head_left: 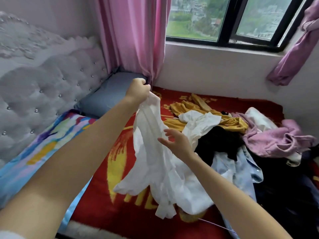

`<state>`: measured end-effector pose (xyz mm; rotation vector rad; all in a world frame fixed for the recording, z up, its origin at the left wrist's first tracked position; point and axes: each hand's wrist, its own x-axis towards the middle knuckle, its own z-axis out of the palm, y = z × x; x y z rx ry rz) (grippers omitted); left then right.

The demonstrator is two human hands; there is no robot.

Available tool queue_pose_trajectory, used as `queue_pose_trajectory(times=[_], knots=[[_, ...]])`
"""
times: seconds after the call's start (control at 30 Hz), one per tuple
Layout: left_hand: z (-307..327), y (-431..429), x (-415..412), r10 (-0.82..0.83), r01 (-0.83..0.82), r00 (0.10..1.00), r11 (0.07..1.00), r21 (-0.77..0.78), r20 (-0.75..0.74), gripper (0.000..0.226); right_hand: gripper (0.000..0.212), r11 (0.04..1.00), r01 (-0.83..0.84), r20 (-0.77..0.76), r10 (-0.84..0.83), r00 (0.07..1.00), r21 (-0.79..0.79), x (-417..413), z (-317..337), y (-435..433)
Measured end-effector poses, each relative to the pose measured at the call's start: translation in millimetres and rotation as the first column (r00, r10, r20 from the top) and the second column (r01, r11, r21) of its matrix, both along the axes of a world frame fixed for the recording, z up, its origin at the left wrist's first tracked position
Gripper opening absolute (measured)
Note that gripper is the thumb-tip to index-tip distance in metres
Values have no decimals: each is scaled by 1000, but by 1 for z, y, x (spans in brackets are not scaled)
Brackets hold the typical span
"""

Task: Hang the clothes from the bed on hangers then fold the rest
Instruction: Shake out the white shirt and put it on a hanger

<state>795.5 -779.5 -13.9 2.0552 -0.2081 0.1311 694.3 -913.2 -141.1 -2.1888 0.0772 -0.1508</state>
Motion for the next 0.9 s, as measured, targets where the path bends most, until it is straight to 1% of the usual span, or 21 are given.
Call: queue_pose_trajectory(times=[0.07, 0.1, 0.13, 0.2, 0.23, 0.27, 0.3, 0.33, 0.37, 0.4, 0.43, 0.47, 0.5, 0.53, 0.57, 0.67, 0.73, 0.83, 0.9], knots=[[5, -2, -2, -1, 1, 1000, 1000, -16, -4, 43, 60, 1000, 9, 46, -10, 999, 19, 1, 6, 12], [6, -3, -3, 3, -3, 1000, 1000, -28, -1, 43, 58, 1000, 26, 51, -27, 998, 15, 3, 10, 15], [8, -4, -4, -1, 0, 1000, 998, -59, -16, 42, 49, 999, 38, 56, -38, 998, 1, 7, 14, 16], [8, -3, -5, -2, -3, 999, 992, -128, -38, 38, 23, 997, 31, 60, -27, 998, -72, 12, 21, 16], [9, -2, -9, 12, -17, 999, 991, -135, -40, 32, 25, 995, 19, 54, -14, 998, -95, 15, 24, 15], [9, 0, -11, 18, -27, 997, 991, -134, -69, 23, 33, 996, 3, 32, 0, 999, -93, 17, 26, 13], [9, 4, -14, 7, -23, 992, 991, -131, -124, 10, 41, 998, -2, 1, 2, 1000, -56, 19, 30, 11], [9, 8, -16, -30, 5, 977, 993, -118, -213, 20, 45, 1000, 23, -28, -23, 999, 15, 21, 34, 9], [7, 13, -19, -70, 45, 943, 996, -83, -327, 44, 47, 991, 77, -62, -71, 996, 105, 25, 39, 5], [5, 18, -22, -98, 99, 907, 995, -19, -409, 60, 46, 964, 149, -110, -127, 986, 219, 29, 46, 2], [0, 21, -23, -92, 142, 896, 986, 85, -434, 69, 43, 907, 227, -178, -173, 969, 355, 33, 54, -1], [-6, 24, -24, -70, 159, 914, 968, 195, -399, 74, 40, 823, 291, -233, -198, 952, 488, 37, 62, -4], [-13, 26, -25, -56, 153, 941, 950, 271, -334, 78, 37, 739, 338, -268, -218, 938, 583, 41, 70, -6], [-19, 28, -28, -66, 151, 961, 939, 310, -267, 81, 35, 672, 371, -284, -241, 928, 641, 44, 79, -8], [-25, 29, -31, -91, 163, 972, 927, 339, -218, 85, 31, 639, 387, -283, -263, 922, 665, 47, 87, -7], [-49, 22, -41, -150, 192, 981, 869, 457, -127, 98, 26, 620, 351, -207, -295, 933, 701, 54, 111, 0], [-66, 14, -48, -129, 145, 989, 858, 492, -68, 107, 27, 599, 309, -150, -301, 942, 739, 58, 126, 7], [-86, -1, -54, -13, -48, 993, 857, 513, 114, 115, 27, 563, 228, -40, -327, 944, 794, 61, 145, 17], [-92, -8, -51, 54, -160, 975, 844, 512, 216, 108, 26, 534, 150, 33, -318, 947, 832, 58, 156, 25]])
